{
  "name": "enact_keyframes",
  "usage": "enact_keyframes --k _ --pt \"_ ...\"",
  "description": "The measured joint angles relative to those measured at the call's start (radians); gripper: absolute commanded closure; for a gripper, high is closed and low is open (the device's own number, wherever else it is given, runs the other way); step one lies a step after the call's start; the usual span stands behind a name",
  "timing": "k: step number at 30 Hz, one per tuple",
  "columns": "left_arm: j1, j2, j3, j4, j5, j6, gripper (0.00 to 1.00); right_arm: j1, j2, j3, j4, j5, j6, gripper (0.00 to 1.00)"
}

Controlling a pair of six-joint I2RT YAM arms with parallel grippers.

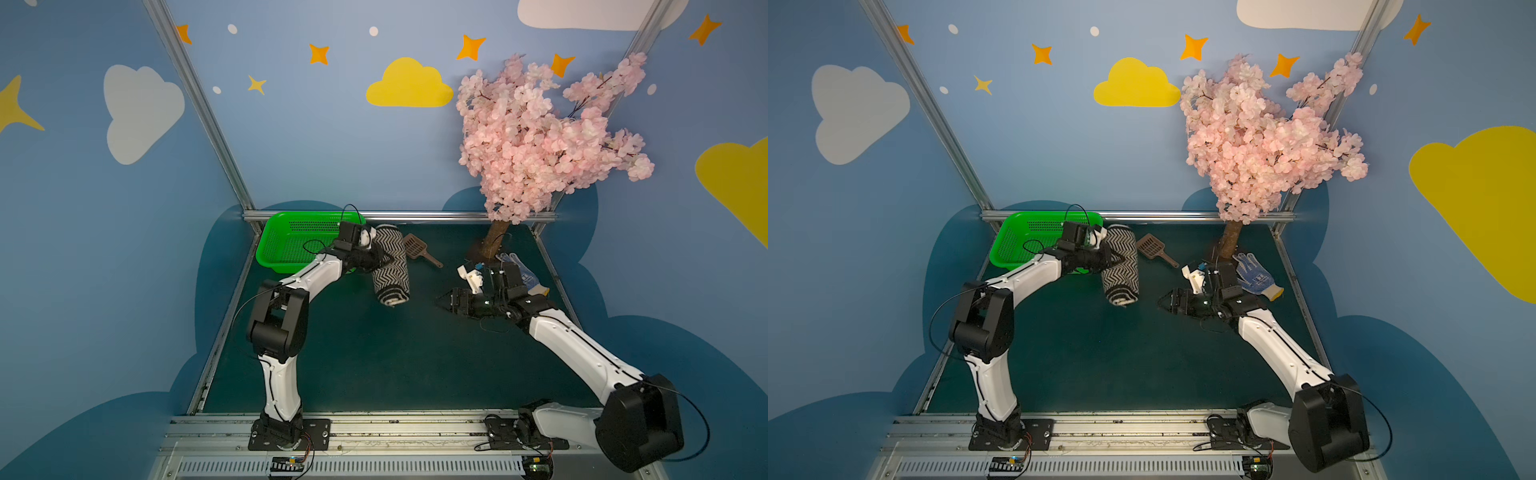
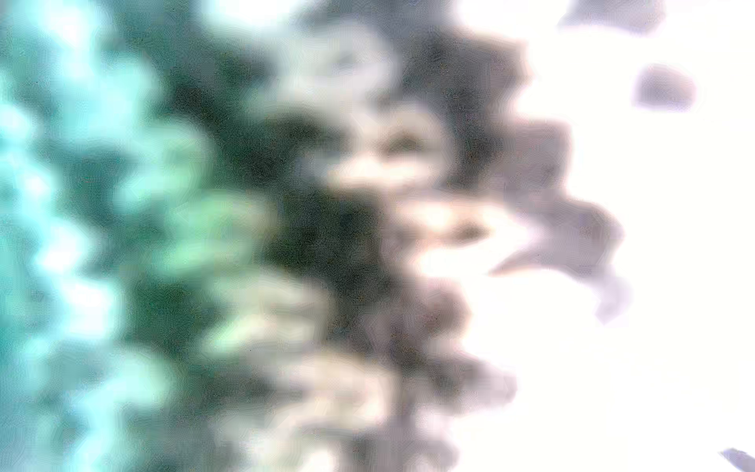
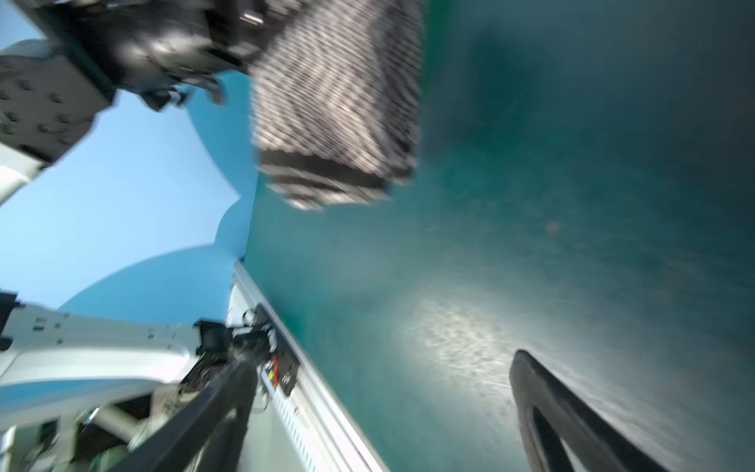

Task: Roll up the scarf and place it into the basket
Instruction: Pick up the scarf at the center of the board, then place the scarf in the basket.

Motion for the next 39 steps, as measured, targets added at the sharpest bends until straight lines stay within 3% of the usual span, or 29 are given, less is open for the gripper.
enact_keyframes --k 5,11,16,21,27,32,39 --pt "0.162 0.110 0.341 0.055 0.155 -0.056 0.97 -0.040 -0.004 -0.001 -0.039 0.044 -0.010 0.04" --pt "0.307 0.460 0.845 0.004 0.297 -0.109 0.97 -0.070 0.076 0.005 -0.079 0.035 -0.057 0.04" --pt "0.378 0.631 0.861 -0.048 0.382 -0.129 0.97 -0.080 0.157 0.027 -0.080 0.018 -0.086 0.04" --pt "0.395 0.735 0.875 -0.211 0.415 -0.047 0.97 -0.081 0.235 0.040 -0.058 -0.010 -0.103 0.04" --pt "0.393 0.743 0.958 -0.359 0.399 0.070 0.97 -0.081 0.294 0.050 -0.042 -0.045 -0.106 0.04" --pt "0.393 0.753 1.065 -0.571 0.355 0.243 0.97 -0.081 0.295 0.060 -0.034 -0.053 -0.111 0.04" --pt "0.393 0.766 1.060 -0.766 0.294 0.404 0.97 -0.081 0.333 0.080 -0.027 -0.045 -0.116 0.04"
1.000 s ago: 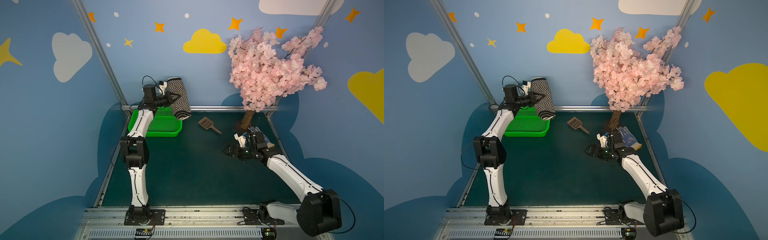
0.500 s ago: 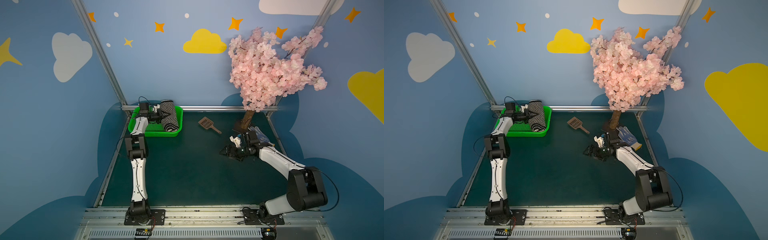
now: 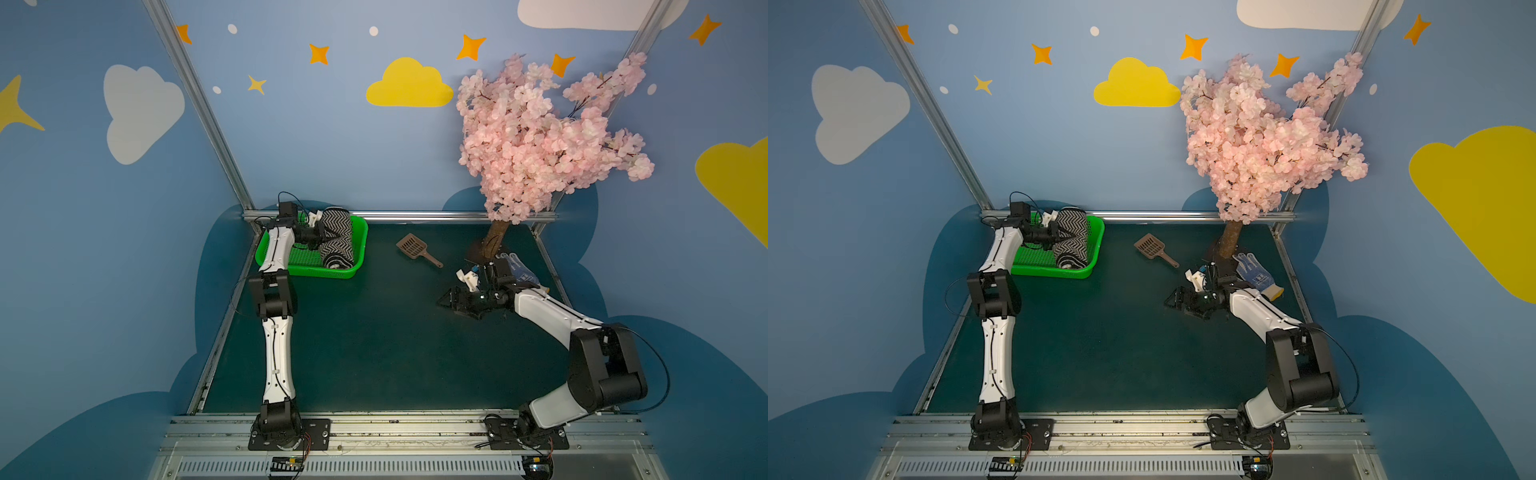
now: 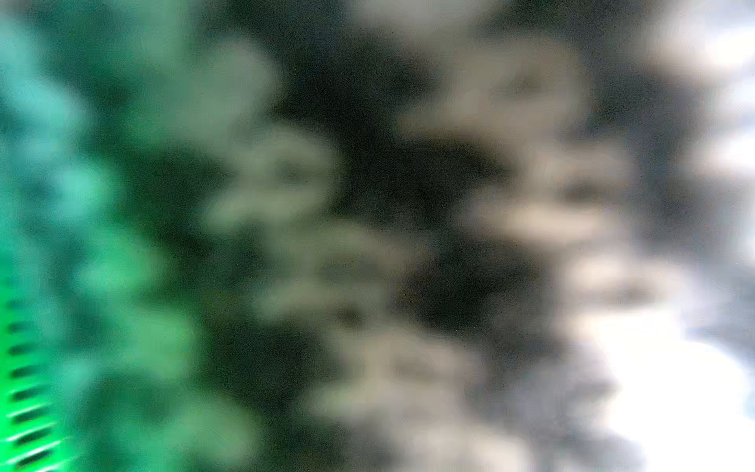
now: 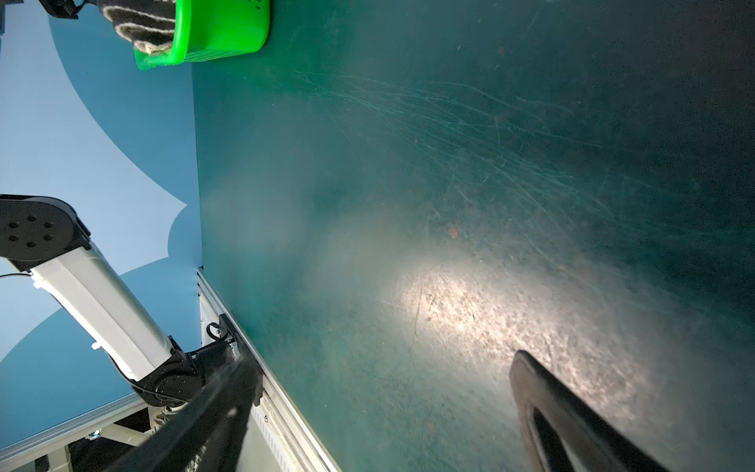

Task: Roll up the scarf and place it into the basket
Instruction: Place the scarf in the basket, then reset both arms

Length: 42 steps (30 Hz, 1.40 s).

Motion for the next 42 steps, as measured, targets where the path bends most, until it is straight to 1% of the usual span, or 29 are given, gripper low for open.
enact_keyframes --k 6,8,10,11,12,13,14,15,21,26,28,30,33,36,39,42 --pt "-0.001 0.038 -0.031 -0.080 -0.067 0.067 0.97 -0.008 0.018 0.044 -0.023 0.073 -0.031 0.04" --pt "-0.001 0.050 -0.044 -0.095 -0.085 0.080 0.91 -0.017 0.030 0.076 -0.035 0.084 -0.041 0.04" --pt "-0.001 0.052 -0.046 -0.098 -0.098 0.096 0.72 -0.028 0.048 0.110 -0.039 0.088 -0.049 0.04" --pt "-0.002 0.050 -0.046 -0.098 -0.108 0.100 0.64 -0.031 0.055 0.122 -0.039 0.088 -0.052 0.04" --pt "-0.005 0.046 -0.046 -0.100 -0.121 0.103 0.51 -0.036 0.063 0.134 -0.039 0.088 -0.055 0.04" --pt "-0.009 0.041 -0.046 -0.099 -0.137 0.111 0.33 -0.040 0.070 0.142 -0.039 0.087 -0.057 0.04" --pt "-0.013 0.035 -0.046 -0.097 -0.142 0.113 0.12 -0.045 0.076 0.151 -0.040 0.087 -0.058 0.04" --pt "-0.017 0.019 -0.048 -0.098 -0.161 0.119 0.00 -0.049 0.081 0.159 -0.039 0.087 -0.060 0.04" --pt "-0.051 -0.122 -0.142 -0.089 -0.346 0.132 0.00 -0.104 0.084 0.180 -0.029 0.071 -0.077 0.04" --pt "-0.057 -0.274 -0.293 -0.070 -0.531 0.130 0.00 -0.180 0.046 0.183 -0.035 0.089 -0.126 0.04" --pt "-0.055 -0.396 -0.441 -0.016 -0.629 0.128 0.00 -0.217 0.001 0.180 -0.029 0.120 -0.142 0.04" --pt "-0.051 -0.544 -0.637 0.074 -0.715 0.126 0.00 -0.252 -0.058 0.158 -0.004 0.154 -0.155 0.04" --pt "-0.042 -0.798 -0.956 0.258 -0.844 0.113 0.00 -0.291 -0.149 0.101 0.054 0.227 -0.179 0.04" --pt "-0.024 -0.991 -1.210 0.435 -0.961 0.081 0.00 -0.294 -0.212 0.005 0.156 0.312 -0.235 0.04" --pt "0.005 -1.107 -1.429 0.592 -1.025 0.014 0.00 -0.291 -0.217 -0.082 0.227 0.419 -0.239 0.04" --pt "0.026 -1.149 -1.609 0.706 -1.068 -0.031 0.00 -0.303 -0.209 -0.134 0.258 0.502 -0.247 0.04"
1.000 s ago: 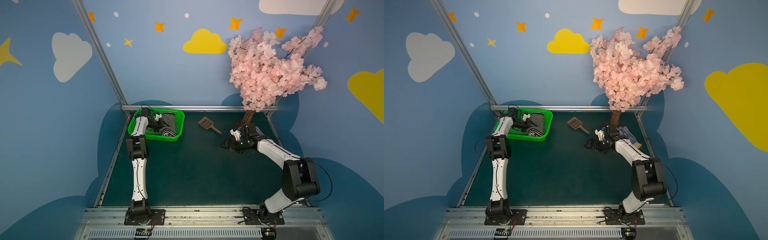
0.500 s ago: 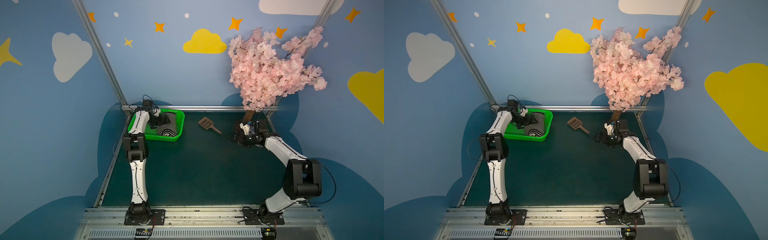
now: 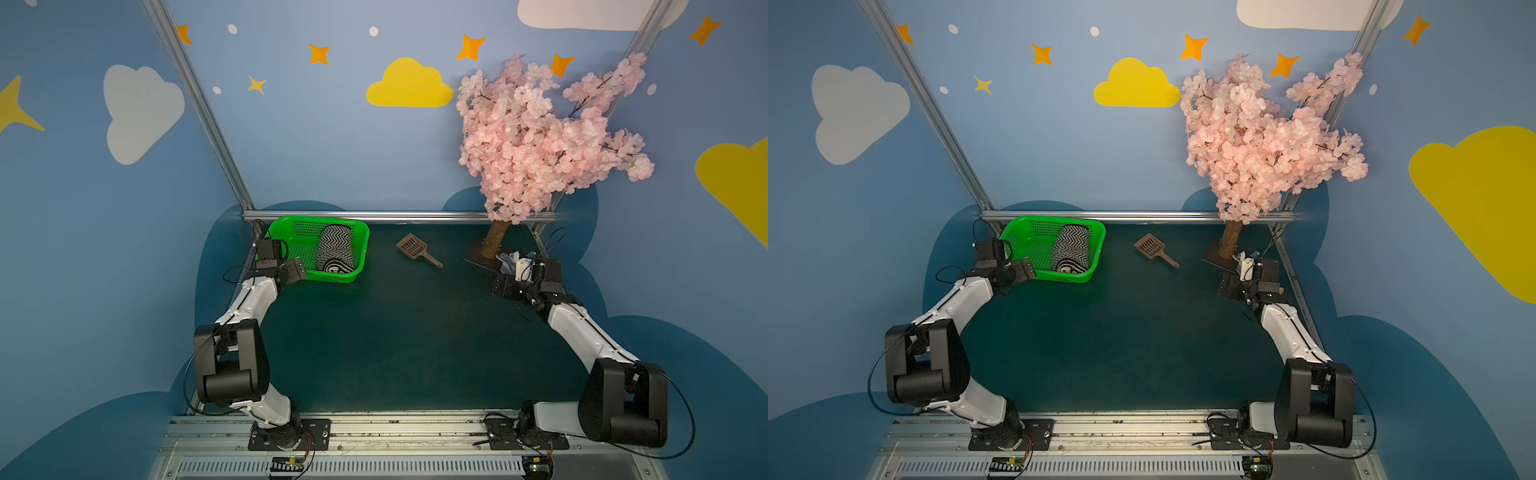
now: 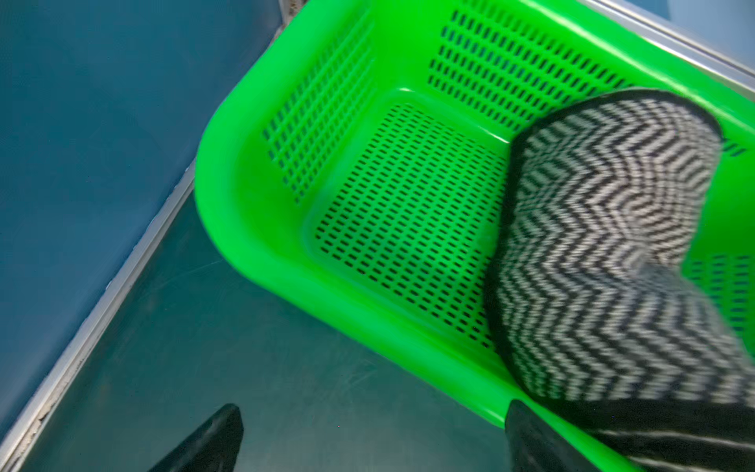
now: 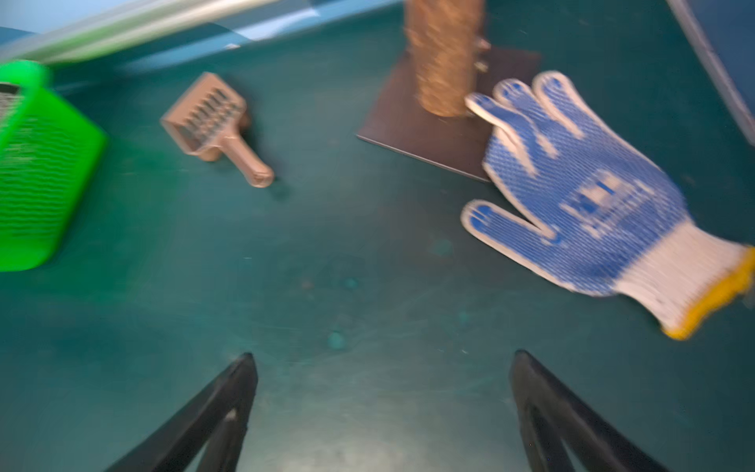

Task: Roll up the scarf and place it into the basket
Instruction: Reset both arms

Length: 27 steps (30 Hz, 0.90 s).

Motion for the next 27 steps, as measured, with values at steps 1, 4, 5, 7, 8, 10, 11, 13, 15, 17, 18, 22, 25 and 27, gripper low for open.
enact_keyframes --k 1,4,5,7,8,10,11,13,15,17,18,22,25,27 --pt "0.001 -0.005 -0.049 0.029 -0.016 -0.009 0.00 -0.001 0.000 -0.016 0.020 0.017 -0.006 0.04" --pt "-0.002 -0.040 -0.217 0.166 -0.055 -0.021 0.00 -0.007 0.000 -0.078 0.109 0.071 -0.020 0.04" --pt "-0.004 -0.058 -0.274 0.224 -0.066 -0.021 0.00 -0.008 0.000 -0.104 0.140 0.088 -0.026 0.04" --pt "-0.006 -0.084 -0.351 0.305 -0.081 -0.021 0.00 -0.011 -0.002 -0.158 0.200 0.111 -0.032 0.04" --pt "-0.007 -0.088 -0.384 0.357 -0.085 -0.019 0.00 -0.011 -0.002 -0.185 0.230 0.121 -0.034 0.04" --pt "-0.010 -0.084 -0.424 0.449 -0.077 -0.006 0.00 -0.011 -0.002 -0.232 0.282 0.131 -0.037 0.04" --pt "-0.013 -0.078 -0.439 0.494 -0.056 0.008 0.00 -0.011 -0.001 -0.252 0.310 0.136 -0.037 0.04" --pt "-0.026 -0.075 -0.457 0.556 -0.014 0.039 0.00 -0.011 0.008 -0.277 0.363 0.139 -0.037 0.04" --pt "-0.053 -0.082 -0.487 0.647 0.015 0.079 0.00 -0.012 0.015 -0.287 0.402 0.135 -0.042 0.04" --pt "-0.092 -0.098 -0.559 0.780 0.026 0.116 0.00 -0.012 0.016 -0.306 0.471 0.127 -0.044 0.04" --pt "-0.115 -0.097 -0.611 0.872 0.020 0.135 0.00 -0.012 0.016 -0.323 0.517 0.125 -0.043 0.04" --pt "-0.188 0.016 -0.769 1.162 -0.016 0.193 0.00 -0.012 0.037 -0.381 0.630 0.089 -0.052 0.04" --pt "-0.182 -0.008 -0.769 1.160 -0.032 0.201 0.00 -0.006 0.097 -0.387 0.705 0.075 -0.060 0.04" --pt "-0.173 -0.015 -0.727 1.176 -0.036 0.206 0.00 0.000 0.131 -0.391 0.745 0.074 -0.062 0.04"
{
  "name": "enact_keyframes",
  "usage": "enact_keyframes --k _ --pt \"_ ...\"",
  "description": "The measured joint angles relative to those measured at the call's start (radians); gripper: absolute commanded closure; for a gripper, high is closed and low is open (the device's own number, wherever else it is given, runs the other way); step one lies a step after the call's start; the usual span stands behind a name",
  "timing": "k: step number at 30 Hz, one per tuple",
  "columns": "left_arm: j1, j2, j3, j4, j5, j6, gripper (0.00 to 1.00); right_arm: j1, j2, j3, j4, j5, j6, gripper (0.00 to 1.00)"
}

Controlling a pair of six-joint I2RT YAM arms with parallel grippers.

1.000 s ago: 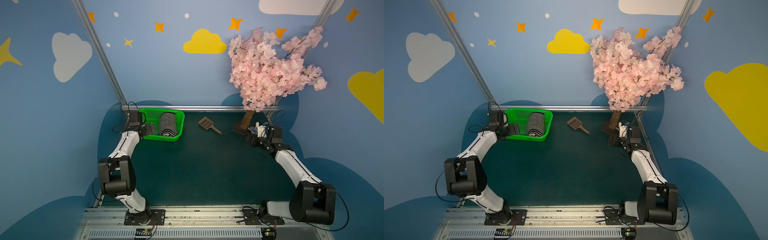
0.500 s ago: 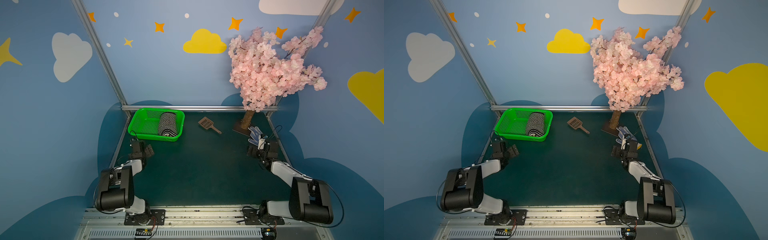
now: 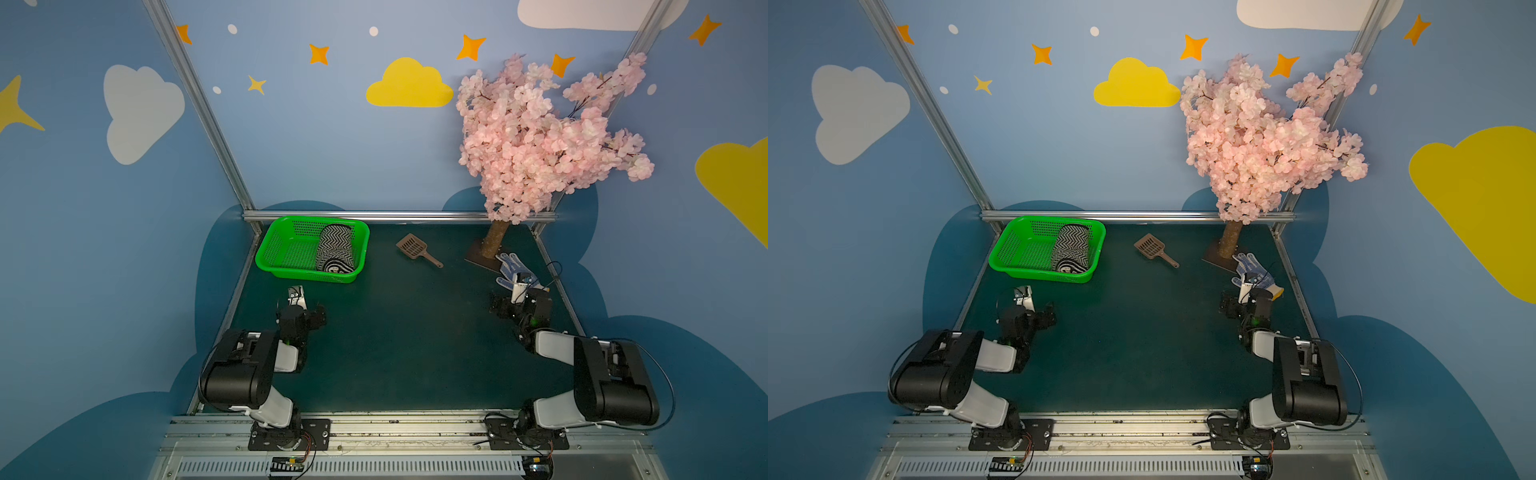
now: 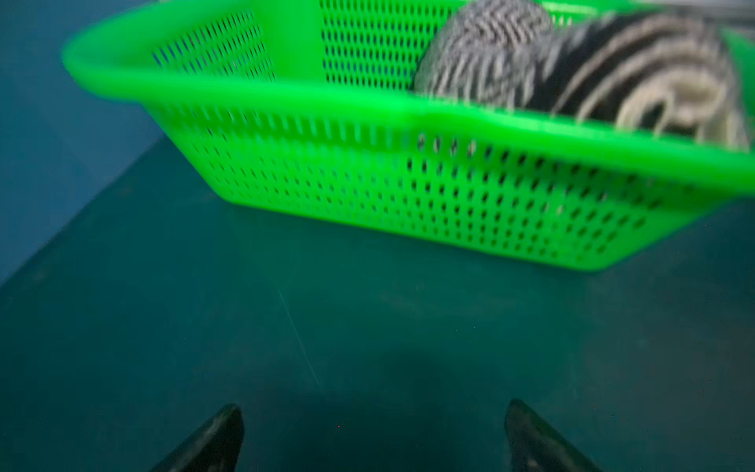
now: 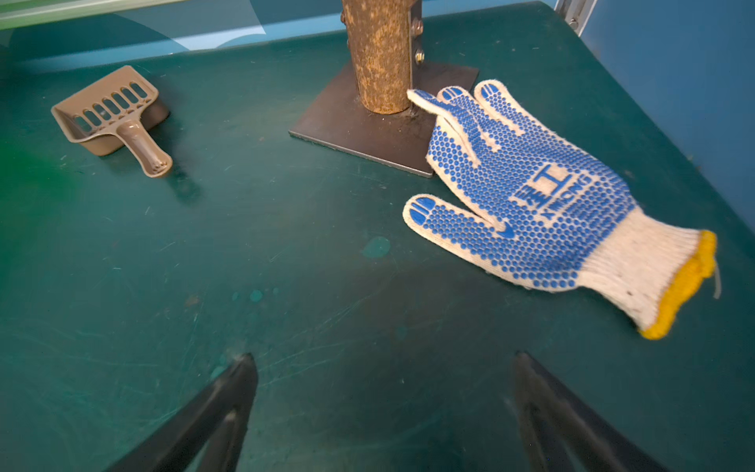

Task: Roll up the scarf and place it into the basket
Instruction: Reset both arms

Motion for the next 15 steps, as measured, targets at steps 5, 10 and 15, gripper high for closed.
enact_keyframes --k 5,10,15 --pt "-0.019 0.007 0.070 0.012 -0.008 0.031 0.00 0.024 0.005 0.002 0.012 0.017 -0.001 0.04" --pt "-0.030 0.013 0.070 0.009 -0.018 0.044 0.00 0.036 0.005 0.002 0.015 0.031 -0.002 0.04" --pt "-0.030 0.014 0.070 0.009 -0.028 0.051 0.00 0.036 0.005 0.003 0.014 0.038 -0.009 0.04"
